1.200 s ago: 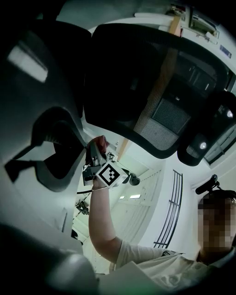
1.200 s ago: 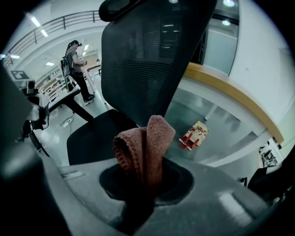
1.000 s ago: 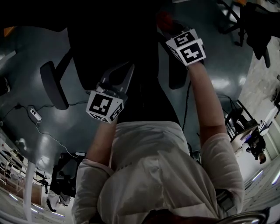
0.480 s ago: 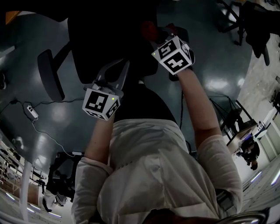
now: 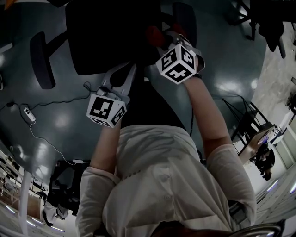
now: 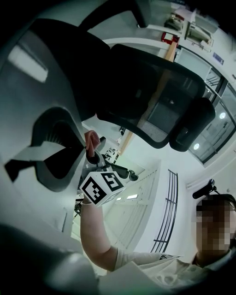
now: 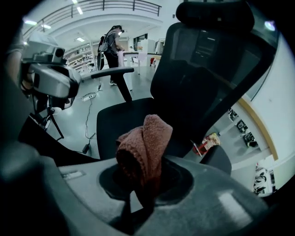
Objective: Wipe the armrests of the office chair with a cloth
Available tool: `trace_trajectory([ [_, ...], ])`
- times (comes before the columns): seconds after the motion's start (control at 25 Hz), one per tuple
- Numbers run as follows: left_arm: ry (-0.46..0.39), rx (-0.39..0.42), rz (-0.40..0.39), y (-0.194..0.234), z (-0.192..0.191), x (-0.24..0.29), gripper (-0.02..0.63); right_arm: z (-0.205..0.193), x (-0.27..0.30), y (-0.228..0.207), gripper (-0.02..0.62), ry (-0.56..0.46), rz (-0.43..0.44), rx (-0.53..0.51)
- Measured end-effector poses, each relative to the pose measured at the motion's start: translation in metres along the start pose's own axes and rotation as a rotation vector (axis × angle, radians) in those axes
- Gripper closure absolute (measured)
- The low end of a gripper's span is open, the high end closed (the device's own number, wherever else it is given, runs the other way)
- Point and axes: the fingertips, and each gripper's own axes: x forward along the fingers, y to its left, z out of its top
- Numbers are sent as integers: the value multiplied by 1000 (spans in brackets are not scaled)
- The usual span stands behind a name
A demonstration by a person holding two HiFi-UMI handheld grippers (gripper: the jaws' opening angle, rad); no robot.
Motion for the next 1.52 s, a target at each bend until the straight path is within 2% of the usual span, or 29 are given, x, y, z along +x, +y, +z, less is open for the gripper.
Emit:
trace_trajectory([
  [0.16,-7,-1,6,-21,-26,-17,589,-25,-16,30,540,-12,-23,-11],
  [0.48,-36,19,36,-47,-54,-47,589,-62,-41,74,540,-66,-9,117],
  [0.68,-69,28,64,-63,-59,-71,589,-95,-53,104,540,-9,7,109],
  [0.88,-115,40,131,-72,-42,-109,589,-102,-77,121,540,-42,39,178],
  [0.96,-131,51,172,-63,-30,-129,589,-90,-80,127,540,-58,53,184],
  [1.08,-172,50,248,-36,-8,-165,589,-51,-76,139,540,-102,82,181],
  [1.2,-248,7,308,-3,13,-203,589,3,-70,153,540,-169,98,152],
  [1.28,-277,5,338,22,23,-224,589,43,-64,157,540,-210,95,127],
  [1.52,-265,15,357,113,40,-292,589,167,-42,168,540,-304,40,147],
])
